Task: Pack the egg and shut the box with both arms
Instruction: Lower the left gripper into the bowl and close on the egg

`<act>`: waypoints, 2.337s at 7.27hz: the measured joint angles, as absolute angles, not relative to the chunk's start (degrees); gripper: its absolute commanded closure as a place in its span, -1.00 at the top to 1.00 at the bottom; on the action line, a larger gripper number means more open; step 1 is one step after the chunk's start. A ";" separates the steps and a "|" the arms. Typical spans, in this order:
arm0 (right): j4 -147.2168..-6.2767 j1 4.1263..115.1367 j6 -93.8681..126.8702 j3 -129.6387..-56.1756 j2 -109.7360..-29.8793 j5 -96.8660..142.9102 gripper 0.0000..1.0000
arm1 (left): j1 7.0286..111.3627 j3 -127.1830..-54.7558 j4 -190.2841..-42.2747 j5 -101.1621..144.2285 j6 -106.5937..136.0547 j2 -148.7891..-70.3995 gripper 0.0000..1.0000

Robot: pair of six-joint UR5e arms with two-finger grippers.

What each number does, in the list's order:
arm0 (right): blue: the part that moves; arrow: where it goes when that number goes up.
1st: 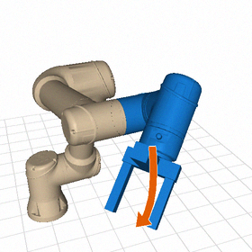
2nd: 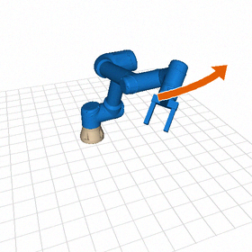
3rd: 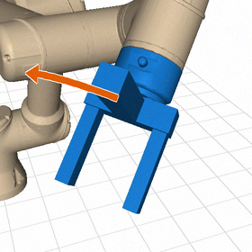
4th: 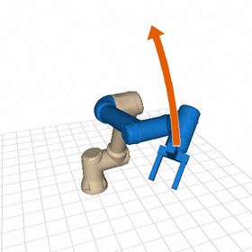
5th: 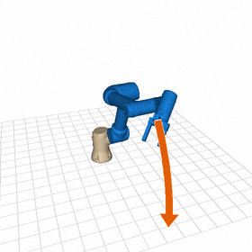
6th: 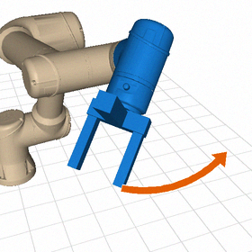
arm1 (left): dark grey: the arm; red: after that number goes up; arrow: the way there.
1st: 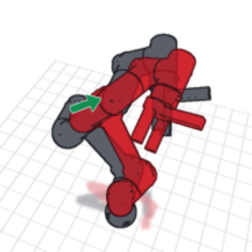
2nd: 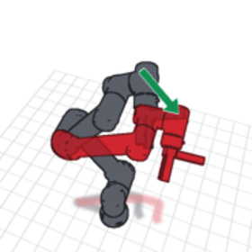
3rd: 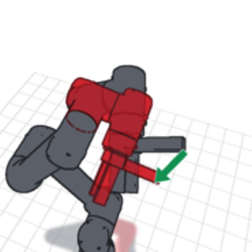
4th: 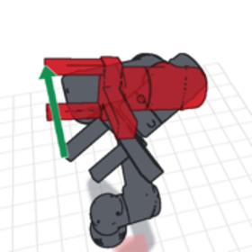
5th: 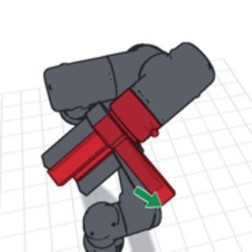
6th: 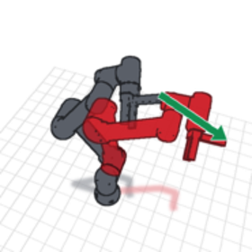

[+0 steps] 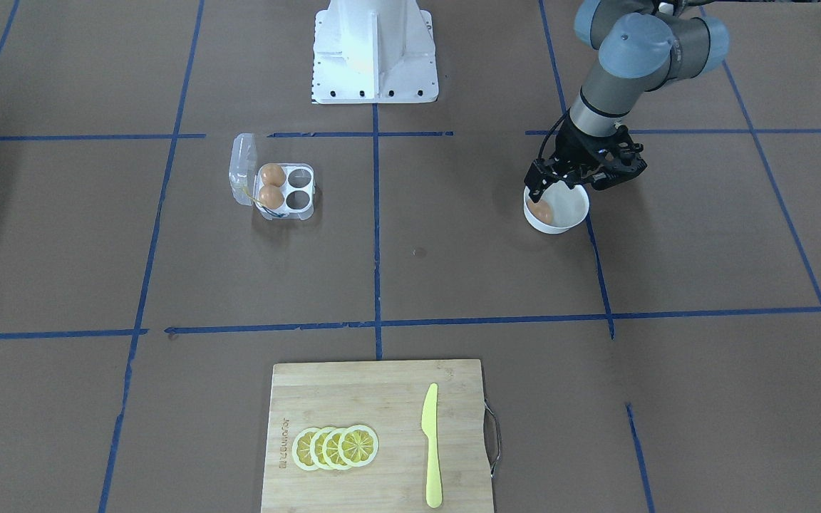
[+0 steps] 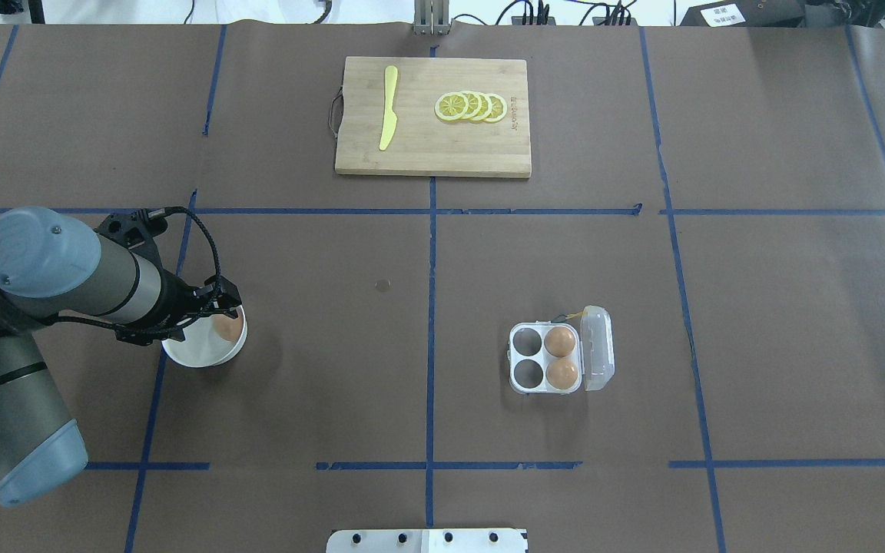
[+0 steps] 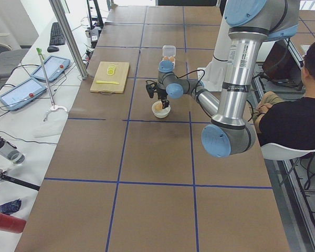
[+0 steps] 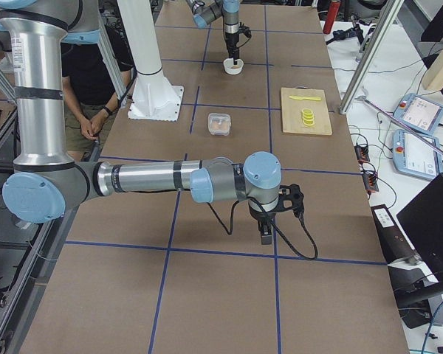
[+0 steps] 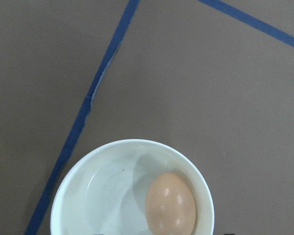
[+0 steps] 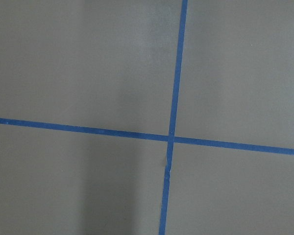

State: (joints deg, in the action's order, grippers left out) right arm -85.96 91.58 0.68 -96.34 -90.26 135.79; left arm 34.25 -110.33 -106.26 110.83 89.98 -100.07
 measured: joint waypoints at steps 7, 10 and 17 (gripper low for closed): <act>-86.01 91.58 0.68 -96.19 -89.66 135.93 1.00 | 33.93 -107.76 -106.41 110.74 89.49 -100.81 0.57; -86.04 91.58 0.67 -96.13 -89.65 135.96 1.00 | 33.85 -107.25 -106.37 110.51 89.46 -101.21 0.60; -86.04 91.58 0.61 -96.15 -89.65 135.99 1.00 | 33.63 -106.12 -106.41 110.39 89.47 -101.94 0.60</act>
State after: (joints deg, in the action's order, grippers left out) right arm -86.04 91.58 0.61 -96.15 -89.65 135.99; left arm 33.63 -106.12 -106.41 110.39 89.47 -101.94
